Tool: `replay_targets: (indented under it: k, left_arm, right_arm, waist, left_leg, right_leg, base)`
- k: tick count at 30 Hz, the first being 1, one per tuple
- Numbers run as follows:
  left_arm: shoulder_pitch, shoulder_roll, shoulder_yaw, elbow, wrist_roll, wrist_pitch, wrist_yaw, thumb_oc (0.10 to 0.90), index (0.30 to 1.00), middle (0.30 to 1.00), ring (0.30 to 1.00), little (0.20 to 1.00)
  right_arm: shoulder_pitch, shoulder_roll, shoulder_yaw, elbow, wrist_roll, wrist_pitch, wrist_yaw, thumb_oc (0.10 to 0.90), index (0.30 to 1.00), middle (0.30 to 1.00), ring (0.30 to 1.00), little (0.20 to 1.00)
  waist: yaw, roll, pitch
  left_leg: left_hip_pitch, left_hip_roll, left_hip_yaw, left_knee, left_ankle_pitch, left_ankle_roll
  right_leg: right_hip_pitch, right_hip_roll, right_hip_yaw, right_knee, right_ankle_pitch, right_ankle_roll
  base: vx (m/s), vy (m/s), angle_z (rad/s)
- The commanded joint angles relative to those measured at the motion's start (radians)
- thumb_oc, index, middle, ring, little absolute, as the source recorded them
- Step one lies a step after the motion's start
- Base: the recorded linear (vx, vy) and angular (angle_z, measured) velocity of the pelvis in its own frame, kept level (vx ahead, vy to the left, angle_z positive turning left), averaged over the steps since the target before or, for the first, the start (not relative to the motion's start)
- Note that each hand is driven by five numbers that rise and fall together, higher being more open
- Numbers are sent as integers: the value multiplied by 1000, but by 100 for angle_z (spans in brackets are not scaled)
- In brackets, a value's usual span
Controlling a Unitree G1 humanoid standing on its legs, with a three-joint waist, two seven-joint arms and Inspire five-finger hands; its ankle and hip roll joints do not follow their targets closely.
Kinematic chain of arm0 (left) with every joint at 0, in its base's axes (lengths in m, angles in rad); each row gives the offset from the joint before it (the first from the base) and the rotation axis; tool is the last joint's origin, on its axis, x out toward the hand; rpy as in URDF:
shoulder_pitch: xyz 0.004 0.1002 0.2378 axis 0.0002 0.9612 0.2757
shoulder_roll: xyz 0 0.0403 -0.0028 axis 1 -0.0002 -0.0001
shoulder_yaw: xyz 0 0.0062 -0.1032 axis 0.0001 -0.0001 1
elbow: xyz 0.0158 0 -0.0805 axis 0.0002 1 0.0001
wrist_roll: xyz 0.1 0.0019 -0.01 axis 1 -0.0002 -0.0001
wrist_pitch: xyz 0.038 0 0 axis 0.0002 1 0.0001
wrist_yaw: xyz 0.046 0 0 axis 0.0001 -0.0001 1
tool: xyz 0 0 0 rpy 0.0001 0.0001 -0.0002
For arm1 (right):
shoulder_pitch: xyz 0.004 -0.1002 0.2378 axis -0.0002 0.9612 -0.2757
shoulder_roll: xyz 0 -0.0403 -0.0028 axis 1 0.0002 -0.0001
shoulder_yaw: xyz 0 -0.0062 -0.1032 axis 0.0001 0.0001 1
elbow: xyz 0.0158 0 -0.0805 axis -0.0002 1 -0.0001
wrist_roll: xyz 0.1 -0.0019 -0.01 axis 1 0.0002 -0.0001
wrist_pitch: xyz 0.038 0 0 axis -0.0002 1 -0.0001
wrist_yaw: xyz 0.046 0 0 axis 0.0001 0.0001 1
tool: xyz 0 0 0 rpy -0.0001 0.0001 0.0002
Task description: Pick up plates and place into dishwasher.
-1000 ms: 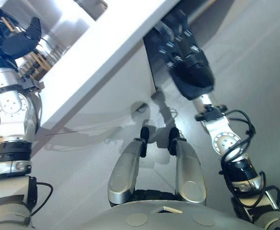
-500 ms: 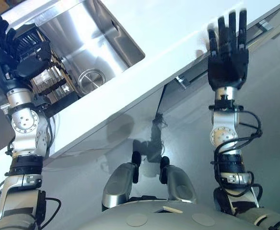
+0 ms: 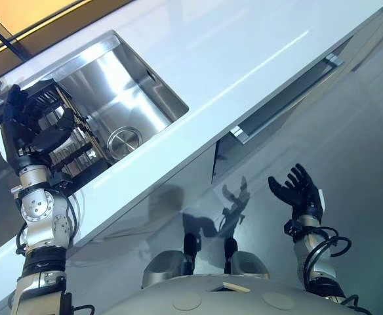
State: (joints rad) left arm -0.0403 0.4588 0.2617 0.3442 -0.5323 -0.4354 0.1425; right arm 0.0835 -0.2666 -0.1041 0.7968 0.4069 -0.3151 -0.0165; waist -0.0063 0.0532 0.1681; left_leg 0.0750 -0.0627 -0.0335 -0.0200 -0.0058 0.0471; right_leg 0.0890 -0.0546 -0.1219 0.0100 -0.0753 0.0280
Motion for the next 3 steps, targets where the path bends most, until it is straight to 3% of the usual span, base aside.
replay_targets:
  k: [1,3]
  left_arm:
    - [-25,-51,-36,50,-29,-55,-36,800,900,900,900,900]
    - [-29,-51,-40,46,-32,-51,-38,800,900,900,900,900]
  right_arm:
    - [-20,-66,-21,124,-140,95,56,800,900,900,900,900]
    - [-23,-70,-15,173,-181,132,67,800,900,900,900,900]
  waist:
    - [-2,-3,-40]
    - [1,-5,-44]
  left_leg:
    - [-26,-19,26,-15,-49,-24]
    - [-21,-19,27,-11,-55,-23]
  right_leg:
    - [-77,59,-10,107,-76,7]
    - [-69,60,-12,106,-79,6]
  base:
    - [33,-23,5]
    - [16,-16,2]
